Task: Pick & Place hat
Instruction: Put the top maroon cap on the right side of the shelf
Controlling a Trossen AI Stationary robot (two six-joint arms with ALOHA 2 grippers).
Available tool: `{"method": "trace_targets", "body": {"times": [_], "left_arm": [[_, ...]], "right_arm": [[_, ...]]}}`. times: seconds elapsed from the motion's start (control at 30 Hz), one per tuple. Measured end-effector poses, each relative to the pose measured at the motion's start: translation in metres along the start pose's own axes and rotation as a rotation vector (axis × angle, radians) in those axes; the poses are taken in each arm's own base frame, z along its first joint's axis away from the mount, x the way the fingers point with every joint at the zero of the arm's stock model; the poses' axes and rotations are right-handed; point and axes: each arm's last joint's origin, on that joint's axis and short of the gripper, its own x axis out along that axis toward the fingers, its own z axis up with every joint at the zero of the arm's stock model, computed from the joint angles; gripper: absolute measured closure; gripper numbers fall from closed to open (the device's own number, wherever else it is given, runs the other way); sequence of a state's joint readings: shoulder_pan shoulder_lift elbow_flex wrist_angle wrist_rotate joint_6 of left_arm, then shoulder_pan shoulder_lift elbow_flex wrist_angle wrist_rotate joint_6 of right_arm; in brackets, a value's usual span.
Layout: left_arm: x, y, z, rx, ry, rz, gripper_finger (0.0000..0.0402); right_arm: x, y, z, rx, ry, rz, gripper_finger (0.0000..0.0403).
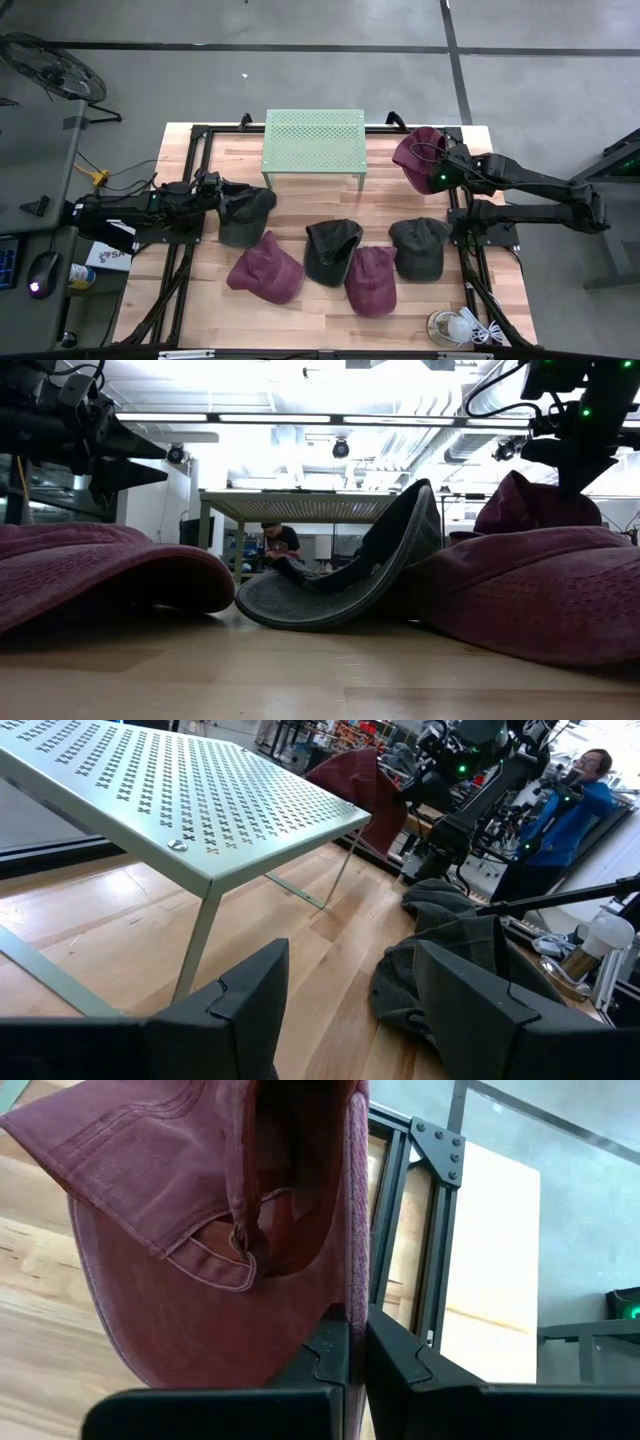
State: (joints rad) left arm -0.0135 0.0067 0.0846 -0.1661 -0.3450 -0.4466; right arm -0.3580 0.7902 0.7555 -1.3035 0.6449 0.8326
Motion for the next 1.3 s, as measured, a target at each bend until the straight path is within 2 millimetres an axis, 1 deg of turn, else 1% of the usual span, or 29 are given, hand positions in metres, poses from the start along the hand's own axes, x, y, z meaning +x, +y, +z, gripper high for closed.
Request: {"method": "trace_targets", "body": {"times": [0.23, 0.4, 0.63, 0.77, 1.3], "left_arm": [[0.0000, 0.0000, 0.0000, 0.000, 0.000, 0.000, 0.0188], [0.0000, 0.0000, 0.0001, -0.001, -0.001, 0.000, 0.0188], [0.0002, -0.0022, 0.0071, -0.037, -0.097, -0.003, 0.0188], [0.0002, -0.0022, 0.0071, -0.037, -0.096, -0.002, 0.0188], [-0.0002, -0.0027, 0.0087, -0.042, -0.104, -0.002, 0.0188]], "right_arm": [[0.0000, 0.0000, 0.0001, 0.008, -0.002, -0.002, 0.0397], [0.0000, 0.0001, 0.0002, 0.044, -0.003, -0.001, 0.0397], [-0.0001, -0.0007, 0.0006, 0.066, -0.022, -0.021, 0.0397], [-0.0001, -0.0028, -0.0004, 0.051, -0.027, -0.051, 0.0397], [-0.0001, -0.0027, -0.0002, 0.051, -0.030, -0.051, 0.0397]]}}
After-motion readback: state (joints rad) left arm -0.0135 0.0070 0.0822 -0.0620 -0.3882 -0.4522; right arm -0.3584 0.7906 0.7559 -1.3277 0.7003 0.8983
